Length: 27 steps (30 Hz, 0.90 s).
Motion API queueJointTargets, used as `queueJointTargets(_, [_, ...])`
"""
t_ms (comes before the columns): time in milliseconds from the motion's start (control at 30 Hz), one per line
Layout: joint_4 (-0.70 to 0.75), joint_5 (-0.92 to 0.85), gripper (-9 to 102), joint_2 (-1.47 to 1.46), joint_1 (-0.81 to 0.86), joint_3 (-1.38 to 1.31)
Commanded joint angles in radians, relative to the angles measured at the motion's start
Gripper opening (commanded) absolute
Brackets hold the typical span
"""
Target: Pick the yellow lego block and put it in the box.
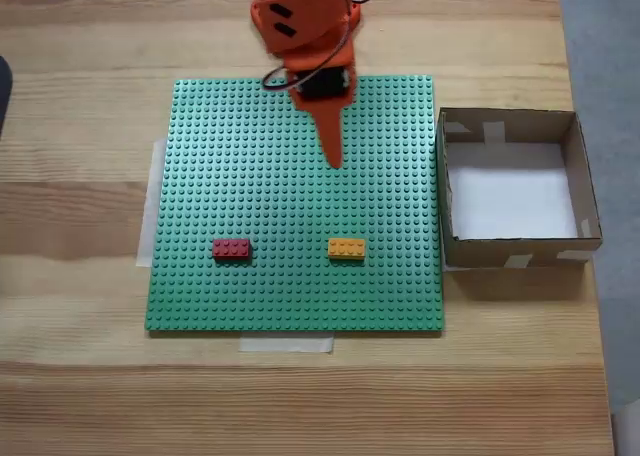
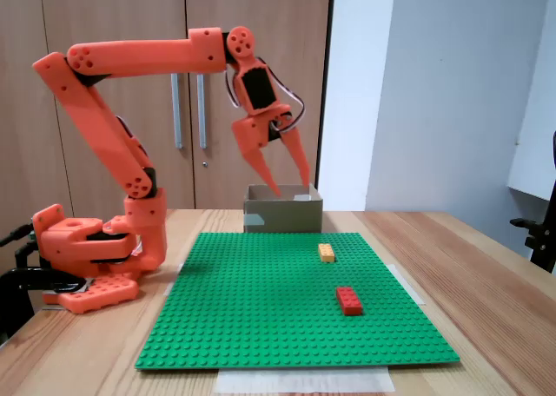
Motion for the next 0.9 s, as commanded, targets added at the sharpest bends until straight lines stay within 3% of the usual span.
queueJointTargets(0, [-0.015, 0.023, 18, -0.032, -0.015, -0.077])
queueJointTargets(867, [-0.123, 0.187, 18, -0.377, -0.081, -0.222])
